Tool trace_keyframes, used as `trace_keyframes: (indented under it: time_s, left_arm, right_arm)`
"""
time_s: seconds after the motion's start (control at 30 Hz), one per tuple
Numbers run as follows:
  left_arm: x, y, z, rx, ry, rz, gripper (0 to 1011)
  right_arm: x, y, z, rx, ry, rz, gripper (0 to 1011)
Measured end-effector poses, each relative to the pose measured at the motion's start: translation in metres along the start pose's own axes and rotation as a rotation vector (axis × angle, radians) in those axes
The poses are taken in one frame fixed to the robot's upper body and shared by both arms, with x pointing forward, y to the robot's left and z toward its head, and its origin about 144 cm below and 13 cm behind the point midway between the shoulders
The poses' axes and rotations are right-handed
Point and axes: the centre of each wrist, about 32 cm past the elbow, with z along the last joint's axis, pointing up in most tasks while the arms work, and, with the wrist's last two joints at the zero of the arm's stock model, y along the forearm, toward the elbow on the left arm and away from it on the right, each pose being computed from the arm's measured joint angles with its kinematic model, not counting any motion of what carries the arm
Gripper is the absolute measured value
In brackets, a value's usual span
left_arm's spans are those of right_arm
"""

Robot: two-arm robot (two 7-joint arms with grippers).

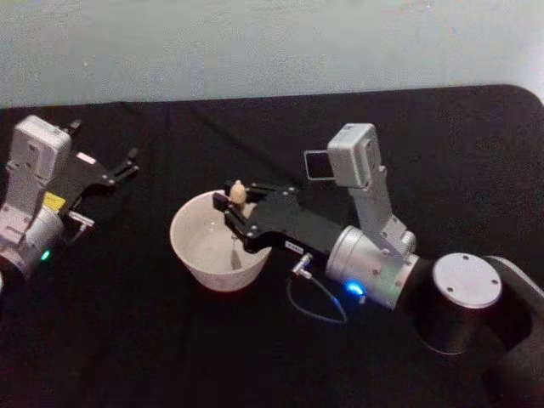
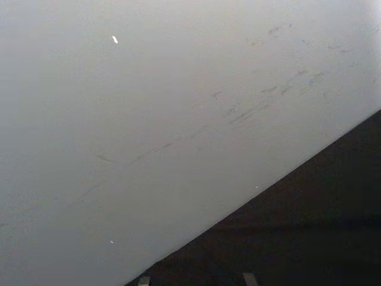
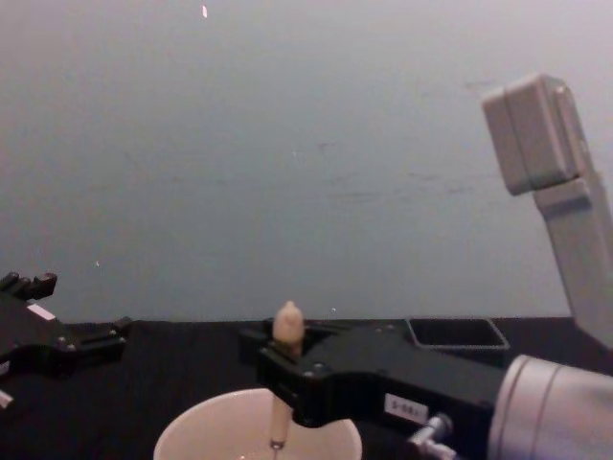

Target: Pick up the stirring spoon with one hand, stir inside the cup, then place it back in its original position.

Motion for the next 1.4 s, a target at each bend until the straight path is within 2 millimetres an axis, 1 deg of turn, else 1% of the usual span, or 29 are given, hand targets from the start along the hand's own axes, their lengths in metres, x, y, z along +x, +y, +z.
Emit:
trace_keyframes:
  time_s: [0.23, 0.33, 0.67, 0.93, 1.2, 1.4]
  left_arm:
    - [0.000, 0.000, 0.000, 0.000, 0.000, 0.000, 1001]
    - [0.000, 0.000, 0.000, 0.000, 0.000, 0.000, 1001]
    - [0.000, 0.000, 0.000, 0.000, 0.000, 0.000, 1001]
    - [0.000, 0.000, 0.000, 0.000, 0.000, 0.000, 1001]
    - [0.000, 0.000, 0.000, 0.000, 0.000, 0.000, 1001]
    - [0.000, 0.000, 0.000, 0.000, 0.000, 0.000, 1001]
  right_arm:
    - [-0.005, 0.011, 0.003, 0.010, 0.003, 0.010, 197]
    - [-0.006, 0.019, 0.003, 0.014, 0.002, 0.003, 197]
    - [0.000, 0.035, 0.002, 0.020, -0.008, -0.041, 197]
    - [0.009, 0.037, 0.003, 0.023, -0.012, -0.083, 197]
    - [0.016, 0.033, 0.003, 0.021, -0.016, -0.106, 197]
    - [0.016, 0.030, 0.004, 0.024, -0.019, -0.109, 197]
